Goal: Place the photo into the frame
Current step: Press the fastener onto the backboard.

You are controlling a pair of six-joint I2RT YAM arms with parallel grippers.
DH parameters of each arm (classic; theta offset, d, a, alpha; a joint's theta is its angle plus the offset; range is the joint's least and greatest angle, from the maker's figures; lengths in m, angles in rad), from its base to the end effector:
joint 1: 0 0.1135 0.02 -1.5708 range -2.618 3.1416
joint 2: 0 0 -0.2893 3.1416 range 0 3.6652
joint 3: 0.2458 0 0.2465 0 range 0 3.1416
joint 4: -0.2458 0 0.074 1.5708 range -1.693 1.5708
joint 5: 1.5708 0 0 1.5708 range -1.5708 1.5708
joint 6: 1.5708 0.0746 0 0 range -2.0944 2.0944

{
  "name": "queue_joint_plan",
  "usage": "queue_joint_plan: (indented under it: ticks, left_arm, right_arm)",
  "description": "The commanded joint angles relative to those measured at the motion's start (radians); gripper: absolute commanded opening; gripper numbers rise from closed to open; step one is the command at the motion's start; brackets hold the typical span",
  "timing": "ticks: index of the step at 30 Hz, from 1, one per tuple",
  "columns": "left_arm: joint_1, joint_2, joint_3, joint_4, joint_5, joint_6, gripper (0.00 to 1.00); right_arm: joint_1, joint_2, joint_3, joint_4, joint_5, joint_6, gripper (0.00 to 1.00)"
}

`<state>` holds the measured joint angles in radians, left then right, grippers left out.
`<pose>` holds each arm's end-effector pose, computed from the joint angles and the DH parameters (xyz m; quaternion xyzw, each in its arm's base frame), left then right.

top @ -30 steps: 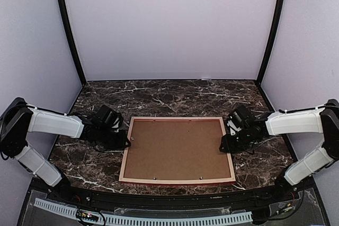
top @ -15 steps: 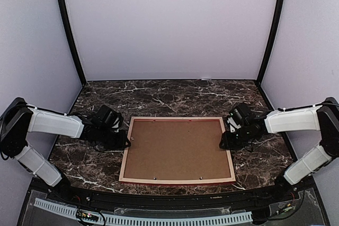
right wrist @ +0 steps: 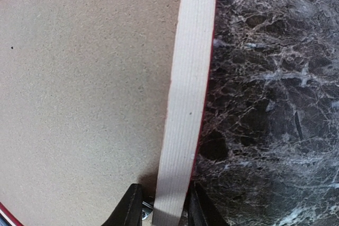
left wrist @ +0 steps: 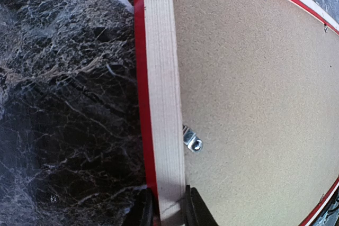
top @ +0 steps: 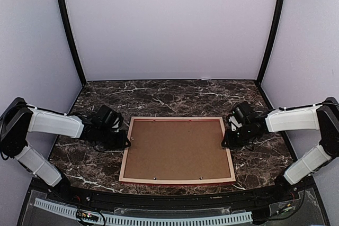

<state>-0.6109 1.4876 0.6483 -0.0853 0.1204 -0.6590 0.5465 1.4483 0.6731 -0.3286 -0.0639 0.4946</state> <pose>0.2320 -0.1734 0.1457 -0.0037 0.9467 -0.2339 0.2213 0.2233 0.1414 0.1436 -0.0326 0.9718 0.1420 0.1852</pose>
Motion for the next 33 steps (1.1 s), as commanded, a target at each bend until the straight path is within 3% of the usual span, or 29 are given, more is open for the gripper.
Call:
queue_joint_plan:
  ticks: [1, 28, 33]
  left_arm:
    - [-0.010, 0.009, -0.005, -0.042, 0.033, 0.019, 0.20]
    - [-0.010, 0.004, 0.006, -0.057, 0.031, 0.020, 0.20]
    - [-0.010, 0.007, 0.000, -0.048, 0.032, 0.016, 0.20]
  right_arm:
    - [-0.012, -0.009, -0.013, 0.010, -0.004, -0.017, 0.29]
    - [-0.040, 0.041, 0.005, -0.060, -0.090, -0.094, 0.22]
    - [-0.045, 0.016, 0.025, -0.016, -0.150, -0.067, 0.32]
